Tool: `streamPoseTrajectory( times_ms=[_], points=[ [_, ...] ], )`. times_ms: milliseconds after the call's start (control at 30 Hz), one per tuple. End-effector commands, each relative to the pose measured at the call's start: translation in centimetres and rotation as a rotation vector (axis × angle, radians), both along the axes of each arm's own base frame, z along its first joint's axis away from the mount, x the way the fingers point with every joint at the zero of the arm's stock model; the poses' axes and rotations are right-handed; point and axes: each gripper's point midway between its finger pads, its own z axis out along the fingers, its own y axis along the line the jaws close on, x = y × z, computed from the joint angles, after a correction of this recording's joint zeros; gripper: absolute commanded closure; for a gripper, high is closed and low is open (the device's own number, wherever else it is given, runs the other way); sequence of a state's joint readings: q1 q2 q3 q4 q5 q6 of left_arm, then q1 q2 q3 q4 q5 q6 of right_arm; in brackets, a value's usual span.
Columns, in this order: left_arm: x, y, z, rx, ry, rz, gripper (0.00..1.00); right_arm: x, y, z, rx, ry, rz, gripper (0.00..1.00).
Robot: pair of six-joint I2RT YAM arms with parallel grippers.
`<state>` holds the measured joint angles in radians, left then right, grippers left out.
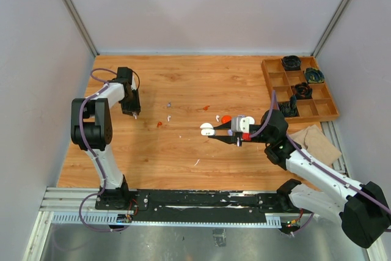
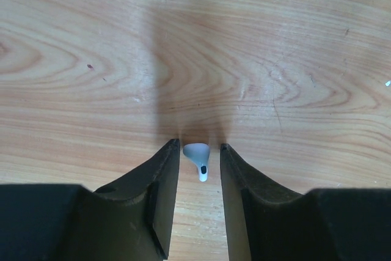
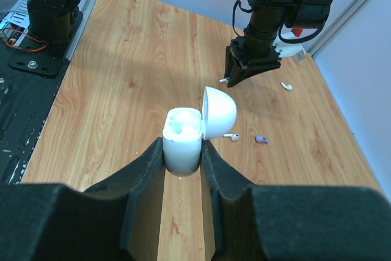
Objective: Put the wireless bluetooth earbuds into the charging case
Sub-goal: Pick up the earbud from the center of the board.
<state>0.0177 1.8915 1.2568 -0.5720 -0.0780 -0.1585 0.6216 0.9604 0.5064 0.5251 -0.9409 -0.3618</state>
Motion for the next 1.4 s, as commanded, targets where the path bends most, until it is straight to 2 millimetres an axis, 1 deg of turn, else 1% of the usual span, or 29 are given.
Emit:
streamPoseTrajectory(
  times_ms=[0, 67, 267, 433, 533, 733, 833, 933, 1000, 1033, 1067, 1167, 1267, 1300, 1367],
  points=[
    [-1.0, 0.5, -1.3, 0.013, 0.059, -0.006, 0.62, -0.7, 0.3, 0.0, 0.003, -0.008, 0.019, 0.99],
    [-1.2, 0.5, -1.5, 0.012, 0.067, -0.009, 0.63, -0.7, 0.3, 0.0, 0.001, -0.009, 0.019, 0.99],
    [-1.4, 0.3, -1.7, 0.001, 0.075, -0.014, 0.71, -0.7, 0.3, 0.1, 0.001, -0.011, 0.018, 0.99],
    [-1.2, -0.2, -0.9, -0.021, 0.046, -0.026, 0.79, -0.7, 0.3, 0.3, 0.003, -0.028, 0.017, 0.99],
    [-1.1, -0.6, 0.1, -0.038, 0.01, -0.027, 0.8, -0.5, 0.2, 0.4, 0.008, -0.04, 0.006, 0.99],
    [-0.7, -1.8, 3.5, -0.051, -0.104, -0.027, 0.8, -0.2, 0.1, 1.1, 0.028, -0.067, -0.018, 0.99],
    [-0.7, -3.3, 5.8, -0.07, -0.191, -0.036, 0.8, 0.1, 0.1, 1.5, 0.044, -0.076, -0.029, 0.99],
    [-0.8, -5.0, 8.0, -0.095, -0.286, -0.045, 0.8, 0.3, 0.3, 2.2, 0.071, -0.086, -0.038, 0.99],
    [-1.2, -6.2, 9.0, -0.118, -0.343, -0.048, 0.8, 0.6, 0.3, 2.6, 0.085, -0.095, -0.051, 0.99],
    [-1.2, -7.0, 9.9, -0.129, -0.379, -0.062, 0.8, 0.8, 0.3, 2.6, 0.087, -0.096, -0.059, 0.99],
    [-1.6, -7.7, 10.3, -0.137, -0.4, -0.067, 0.8, 0.8, 0.2, 2.6, 0.092, -0.098, -0.064, 0.99],
    [-2.3, -9.7, 12.6, -0.166, -0.491, -0.093, 0.81, 1.1, 0.1, 3.0, 0.116, -0.117, -0.085, 0.99],
    [-3.1, -11.8, 15.1, -0.207, -0.594, -0.119, 0.8, 1.5, 0.0, 3.3, 0.129, -0.132, -0.107, 0.99],
    [-3.3, -12.4, 16.4, -0.224, -0.641, -0.127, 0.8, 1.7, 0.0, 3.5, 0.134, -0.137, -0.114, 0.99],
    [-3.9, -13.3, 17.7, -0.242, -0.693, -0.137, 0.8, 1.9, 0.0, 3.8, 0.144, -0.148, -0.125, 0.99]
  ],
)
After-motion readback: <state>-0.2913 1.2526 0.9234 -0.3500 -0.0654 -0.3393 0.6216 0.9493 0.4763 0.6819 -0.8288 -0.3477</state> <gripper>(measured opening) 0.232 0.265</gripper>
